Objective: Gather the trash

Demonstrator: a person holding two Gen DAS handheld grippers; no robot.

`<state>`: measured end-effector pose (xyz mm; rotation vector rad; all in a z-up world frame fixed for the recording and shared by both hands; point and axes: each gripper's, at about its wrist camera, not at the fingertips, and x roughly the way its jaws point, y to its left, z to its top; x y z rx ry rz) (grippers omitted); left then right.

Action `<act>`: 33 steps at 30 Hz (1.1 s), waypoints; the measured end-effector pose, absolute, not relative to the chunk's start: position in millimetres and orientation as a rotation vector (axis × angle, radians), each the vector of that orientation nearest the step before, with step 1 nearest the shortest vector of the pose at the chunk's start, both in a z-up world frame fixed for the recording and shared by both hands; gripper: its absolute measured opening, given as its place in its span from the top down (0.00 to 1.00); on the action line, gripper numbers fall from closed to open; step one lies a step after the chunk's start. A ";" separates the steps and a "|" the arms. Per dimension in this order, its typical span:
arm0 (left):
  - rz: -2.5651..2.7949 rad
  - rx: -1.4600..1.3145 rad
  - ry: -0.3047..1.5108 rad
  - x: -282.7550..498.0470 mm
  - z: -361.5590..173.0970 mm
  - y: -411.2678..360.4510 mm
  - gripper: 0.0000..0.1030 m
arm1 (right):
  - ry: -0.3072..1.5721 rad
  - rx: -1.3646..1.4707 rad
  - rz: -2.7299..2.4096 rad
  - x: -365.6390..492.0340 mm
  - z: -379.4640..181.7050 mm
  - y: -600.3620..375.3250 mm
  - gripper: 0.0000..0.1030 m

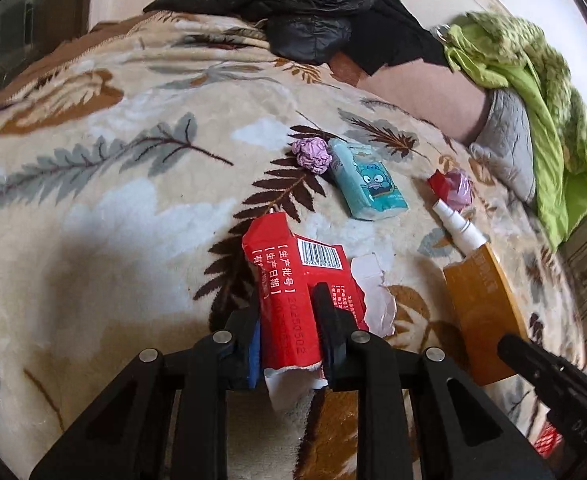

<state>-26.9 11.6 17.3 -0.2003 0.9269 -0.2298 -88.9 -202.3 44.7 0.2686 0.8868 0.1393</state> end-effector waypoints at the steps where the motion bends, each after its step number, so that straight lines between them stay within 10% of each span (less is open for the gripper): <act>1: -0.232 -0.172 0.922 -27.9 18.5 9.4 0.79 | 0.881 0.281 0.142 -90.5 45.6 -203.8 0.73; 33: -0.146 0.135 0.620 -115.8 64.9 -17.4 0.84 | 0.781 0.291 0.118 -147.5 63.6 -209.3 0.73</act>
